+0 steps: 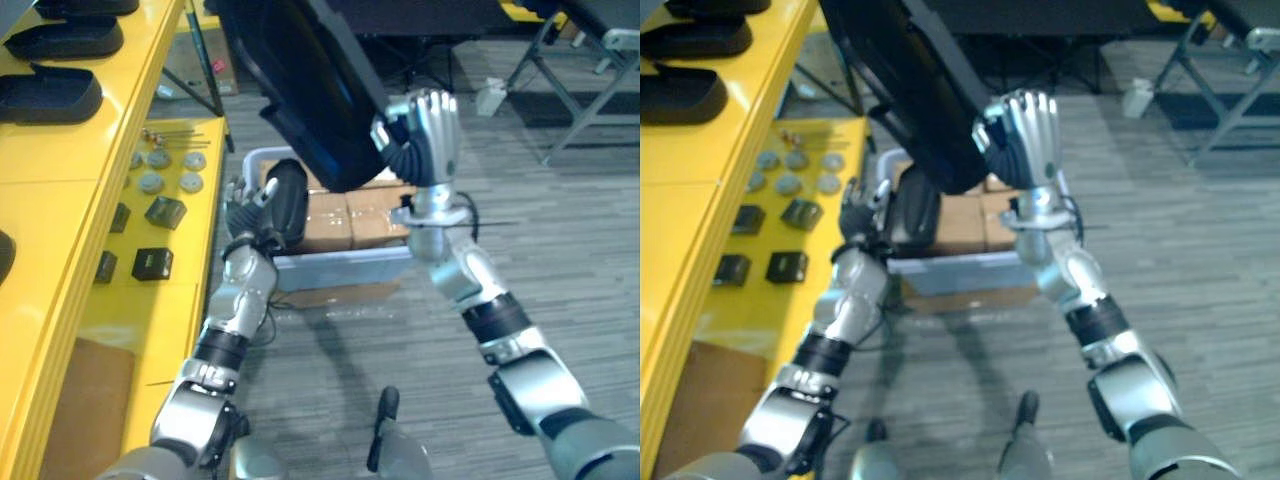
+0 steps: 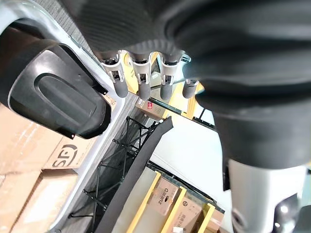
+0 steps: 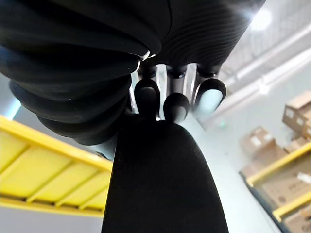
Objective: Walk over and take plastic housings, then place them on the shelf
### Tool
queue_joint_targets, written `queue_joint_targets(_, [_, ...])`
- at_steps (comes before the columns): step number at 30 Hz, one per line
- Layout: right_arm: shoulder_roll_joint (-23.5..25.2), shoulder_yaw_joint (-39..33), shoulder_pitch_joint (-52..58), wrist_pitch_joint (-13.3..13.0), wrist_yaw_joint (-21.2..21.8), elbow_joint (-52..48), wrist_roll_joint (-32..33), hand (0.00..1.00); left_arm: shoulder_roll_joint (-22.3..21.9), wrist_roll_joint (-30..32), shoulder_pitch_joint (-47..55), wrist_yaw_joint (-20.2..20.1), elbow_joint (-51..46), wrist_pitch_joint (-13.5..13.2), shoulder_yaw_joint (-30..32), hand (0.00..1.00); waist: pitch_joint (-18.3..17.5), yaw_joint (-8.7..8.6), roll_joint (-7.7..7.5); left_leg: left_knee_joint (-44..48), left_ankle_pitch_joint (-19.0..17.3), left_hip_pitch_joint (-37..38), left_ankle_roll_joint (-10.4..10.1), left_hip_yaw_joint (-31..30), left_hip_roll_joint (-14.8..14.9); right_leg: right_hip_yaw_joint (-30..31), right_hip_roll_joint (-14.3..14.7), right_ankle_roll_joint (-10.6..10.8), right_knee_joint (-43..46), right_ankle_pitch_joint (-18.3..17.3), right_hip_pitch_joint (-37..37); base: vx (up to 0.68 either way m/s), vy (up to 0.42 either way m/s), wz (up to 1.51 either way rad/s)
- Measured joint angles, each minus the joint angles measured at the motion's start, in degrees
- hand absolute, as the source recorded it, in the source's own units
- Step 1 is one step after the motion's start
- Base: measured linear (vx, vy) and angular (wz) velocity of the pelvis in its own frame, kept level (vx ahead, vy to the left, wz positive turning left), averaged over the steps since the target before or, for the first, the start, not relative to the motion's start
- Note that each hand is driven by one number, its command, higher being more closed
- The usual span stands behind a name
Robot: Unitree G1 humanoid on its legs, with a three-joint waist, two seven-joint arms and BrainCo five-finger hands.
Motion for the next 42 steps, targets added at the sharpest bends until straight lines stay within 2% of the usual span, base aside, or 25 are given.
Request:
queue_joint_targets(2, [1.09, 1.00, 0.07, -0.05, 0.01, 0.16, 0.50, 1.00, -0.04, -0.82, -0.02, -0.60, 0.00, -1.17, 0.00, 0.00, -0.22, -0.08, -0.36, 0.45, -0.26, -0.06, 0.00, 0.00, 0.01, 0.02, -0.01, 0.00, 0.00, -0.01, 0.03, -0.05, 0.022, -0.02])
queue_joint_targets(5, [2.77, 2.20, 0.27, -0.37, 0.09, 0.64, 0.50, 1.00, -0.82, -2.81, -0.04, -1.33, 0.00, -1.54, -0.22, 0.00, -0.23, -0.04, -0.38, 1.62, -0.86, -0.09, 0.06, -0.13, 0.02, 0.05, -0.06, 0.04, -0.01, -0.04, 0.50, -0.06, 0.025, -0.01])
queue_joint_targets(8, [3.35, 2.73, 1.16, -0.72, 0.41, 0.80, 0.51, 1.00, -1.76, -5.63, -0.07, -4.71, -0.06, -1.86, -1.00, 0.00, -0.27, 0.14, -0.44, 1.79, -0.97, -0.05, 0.08, -0.23, 0.00, 0.01, -0.13, 0.02, -0.02, -0.34, 0.70, -0.05, 0.020, 0.01])
queue_joint_targets(12, [3.61, 5.03, 2.32, -1.81, 1.68, 1.56, 0.53, 1.00, -2.37, -12.36, -0.11, -9.92, -0.24, -1.95, -2.77, 0.00, -0.30, 0.04, -0.40, 1.75, -0.97, -0.04, 0.08, -0.26, 0.00, 0.00, -0.14, 0.18, -0.03, -0.77, 0.69, -0.05, 0.021, 0.00])
queue_joint_targets(16, [4.13, 5.39, 2.44, -1.99, 2.27, 3.67, 1.91, 1.00, -2.63, -18.78, -0.07, -13.74, -0.24, -1.54, -3.87, 0.00, -1.03, 0.04, 0.23, 1.63, -0.97, -0.06, 0.08, -0.29, -0.02, -0.13, -0.17, 0.13, -0.02, -0.45, 0.68, 0.00, 0.000, 0.00])
queue_joint_targets(19, [4.35, 5.38, 2.75, -2.00, 2.25, 3.67, 3.12, 1.00, -2.62, -19.25, 0.17, -15.77, -0.30, -1.53, -3.87, 0.00, -2.19, 0.05, 1.11, 1.46, -0.97, -0.04, 0.08, -0.30, -0.07, -0.18, -0.24, 0.23, -0.02, -0.34, 0.75, 0.01, 0.039, 0.03])
queue_joint_targets(20, [4.34, 5.44, 2.78, -2.07, 2.25, 3.67, 3.23, 1.00, -2.62, -20.30, 0.47, -16.28, -0.84, -1.53, -3.91, 1.00, -2.58, 0.05, 1.54, 1.45, -0.97, -0.03, 0.08, -0.32, -0.12, -0.18, -0.29, 0.23, -0.02, -0.34, 0.82, 0.00, 0.032, 0.03])
queue_joint_targets(24, [4.42, 5.96, 3.13, -2.20, 2.31, 3.67, 4.73, 1.00, -2.59, -20.47, 1.30, -16.36, -2.16, -1.76, -4.04, 1.00, -3.01, 0.12, 2.05, 1.49, -0.97, 0.09, 0.09, -0.42, -0.14, -0.18, -0.31, 0.23, -0.02, -0.33, 1.04, -0.03, 0.024, 0.01])
queue_joint_targets(27, [4.74, 5.95, 4.77, -2.78, 2.27, 3.64, 4.99, 1.00, -2.22, -19.90, 3.34, -16.26, -3.53, -3.48, -5.26, 1.00, -3.19, 0.16, 2.02, 1.53, -0.98, 0.39, 0.12, -0.41, -0.14, -0.18, -0.31, 0.24, -0.05, -0.43, 1.29, -0.06, 0.020, -0.02])
queue_joint_targets(29, [4.88, 6.14, 5.77, -2.95, 2.28, 3.65, 5.55, 1.00, -2.12, -19.57, 4.13, -16.19, -3.65, -3.66, -5.63, 1.00, -3.19, 0.15, 2.03, 1.48, -0.98, 0.96, 0.12, -0.43, -0.14, -0.17, -0.31, 0.37, -0.07, -0.83, 1.83, -0.06, 0.020, 0.00])
queue_joint_targets(34, [4.97, 7.08, 7.06, -5.10, 1.62, 3.35, 5.97, 1.00, -1.83, -15.32, 4.73, -15.17, -3.67, -4.95, -5.61, 1.00, -3.65, 0.11, 2.17, 1.30, -1.05, 1.05, 0.15, -0.46, -0.15, -0.19, -0.33, 0.19, -0.09, -1.18, 1.82, -0.06, 0.019, 0.00])
queue_joint_targets(40, [4.98, 7.43, 8.10, -6.30, 1.22, 3.30, 6.17, 1.00, -1.80, -11.21, 5.52, -13.63, -4.20, -5.01, -5.62, 1.00, -3.88, 0.12, 2.27, 0.76, -0.97, 1.09, 0.10, -0.58, -0.16, -0.62, -0.36, -0.06, -0.07, -1.06, 1.80, 0.00, 0.003, 0.01])
queue_joint_targets(42, [5.06, 8.40, 9.87, -7.34, 1.22, 3.25, 7.10, 1.00, -1.84, -9.13, 8.72, -13.36, -6.14, -5.08, -5.63, 1.00, -4.98, 0.00, 2.33, 0.59, -0.98, 1.06, 0.10, -0.59, -0.16, -0.91, -0.39, 0.31, -0.07, -0.84, 1.86, 0.02, 0.020, 0.04])
